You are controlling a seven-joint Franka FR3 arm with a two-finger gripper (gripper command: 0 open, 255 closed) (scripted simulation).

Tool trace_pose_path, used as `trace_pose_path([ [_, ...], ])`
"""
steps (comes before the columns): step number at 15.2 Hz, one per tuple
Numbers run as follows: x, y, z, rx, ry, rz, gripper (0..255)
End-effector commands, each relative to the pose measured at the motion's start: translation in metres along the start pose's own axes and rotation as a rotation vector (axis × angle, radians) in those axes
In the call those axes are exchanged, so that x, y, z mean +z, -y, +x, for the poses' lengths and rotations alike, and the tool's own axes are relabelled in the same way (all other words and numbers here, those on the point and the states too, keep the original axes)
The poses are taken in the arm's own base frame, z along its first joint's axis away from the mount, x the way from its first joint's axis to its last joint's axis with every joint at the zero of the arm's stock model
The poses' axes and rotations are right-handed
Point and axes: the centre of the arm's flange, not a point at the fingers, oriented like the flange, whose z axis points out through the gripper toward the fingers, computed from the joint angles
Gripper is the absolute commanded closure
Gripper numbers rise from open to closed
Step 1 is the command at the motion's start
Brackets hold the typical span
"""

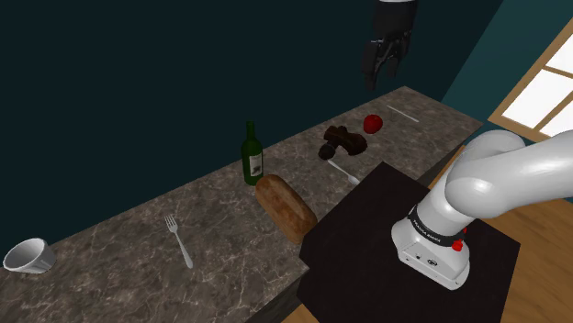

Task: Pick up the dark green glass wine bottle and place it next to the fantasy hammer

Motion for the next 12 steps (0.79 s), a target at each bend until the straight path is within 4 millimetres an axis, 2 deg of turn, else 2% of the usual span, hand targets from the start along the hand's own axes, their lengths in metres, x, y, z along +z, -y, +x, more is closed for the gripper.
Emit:
trace_pose_path([
  [1, 0.0, 0.0, 0.0, 0.0, 0.0, 0.0, 0],
  [12, 0.074, 0.038, 0.107, -0.01, -0.075, 0.016, 0],
])
